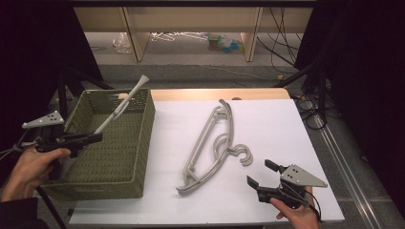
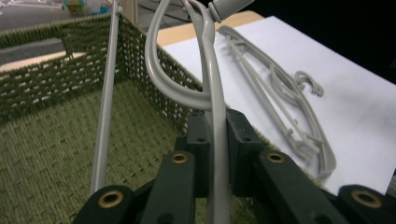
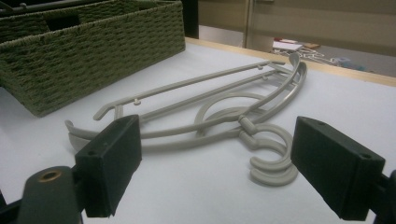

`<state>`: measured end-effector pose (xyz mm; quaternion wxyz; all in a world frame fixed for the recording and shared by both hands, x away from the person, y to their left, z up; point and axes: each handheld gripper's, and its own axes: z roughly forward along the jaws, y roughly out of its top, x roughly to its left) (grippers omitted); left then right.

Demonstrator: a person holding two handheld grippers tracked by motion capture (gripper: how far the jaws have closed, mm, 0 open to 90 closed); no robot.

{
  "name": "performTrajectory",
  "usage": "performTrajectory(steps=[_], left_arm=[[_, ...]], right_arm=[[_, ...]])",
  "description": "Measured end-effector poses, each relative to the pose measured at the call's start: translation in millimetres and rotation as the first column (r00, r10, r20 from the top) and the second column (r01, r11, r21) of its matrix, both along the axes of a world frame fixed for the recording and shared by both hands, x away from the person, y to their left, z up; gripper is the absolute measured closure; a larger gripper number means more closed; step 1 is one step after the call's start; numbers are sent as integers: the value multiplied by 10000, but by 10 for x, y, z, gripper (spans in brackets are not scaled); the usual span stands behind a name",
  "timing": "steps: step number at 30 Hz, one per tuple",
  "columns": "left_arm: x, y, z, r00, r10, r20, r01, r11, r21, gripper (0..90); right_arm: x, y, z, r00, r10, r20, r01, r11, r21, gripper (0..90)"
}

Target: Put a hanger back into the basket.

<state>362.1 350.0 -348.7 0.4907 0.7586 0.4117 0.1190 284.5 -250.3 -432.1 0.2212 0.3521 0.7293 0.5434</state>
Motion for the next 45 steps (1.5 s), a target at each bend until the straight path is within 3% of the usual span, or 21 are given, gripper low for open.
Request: performTrajectory(steps=[2, 11, 17, 19, 22, 25, 26, 27, 29, 31, 33, 35, 40, 41, 45], left_arm=[[-4, 23, -7, 9999, -100, -40, 101, 9999, 35, 810], [-49, 92, -20, 9994, -283, -208, 284, 9996, 48, 810], [-50, 176, -80, 9989, -209, -419, 210, 9998, 14, 809], [-48, 175, -103, 9993, -100, -369, 98, 9999, -55, 809], [-41, 166, -114, 9982, -141, -576, 150, 9998, 152, 809], [-38, 156, -131, 9984, -196, -527, 202, 9997, 120, 809], [-36, 153, -136, 9983, -164, -560, 170, 9998, 104, 809], [-28, 151, -137, 9971, -26, -760, 57, 9992, 402, 808], [-18, 147, -150, 9968, -29, -796, 69, 9988, 495, 808], [19, 123, -203, 9958, 30, -919, 35, 9975, 700, 808], [34, 116, -225, 9954, 92, -955, -17, 9970, 778, 807], [78, 106, -287, 9933, 335, -1103, -211, 9936, 1113, 808], [126, 110, -384, 9893, 559, -1349, -372, 9899, 1371, 807], [143, 136, -407, 9865, 474, -1567, -166, 9812, 1922, 808], [154, 127, -427, 9846, 859, -1522, -563, 9804, 1889, 806]], right_arm=[[-13, -5, 6, 9997, -135, -195, 133, 9998, -115, 173], [-6, -8, 6, 10000, -80, -60, 79, 9999, -152, 173], [-11, -2, 3, 9997, -80, -215, 78, 9999, -87, 174], [9, -5, -7, 9999, -72, 93, 74, 9999, -129, 173], [3, -10, 0, 10000, -77, 41, 78, 9997, -212, 173], [-7, -3, 0, 9998, -55, -174, 53, 9999, -107, 173], [8, -6, -7, 9999, -83, 94, 84, 9999, -112, 173], [8, -6, -7, 9999, -80, 90, 81, 9999, -119, 173], [7, -6, -6, 9999, -67, 79, 68, 9999, -134, 173], [-13, -15, 10, 9996, -79, -261, 70, 9994, -335, 173], [0, -3, -3, 9999, 31, -120, -32, 9999, -131, 173], [-7, -10, 4, 9997, -25, -234, 19, 9996, -278, 173], [-5, -1, 0, 9998, 58, -202, -61, 9999, -161, 174], [-9, -6, 5, 9997, 6, -227, -12, 9996, -276, 173], [-10, -3, 5, 9997, 40, -235, -46, 9996, -265, 173]])
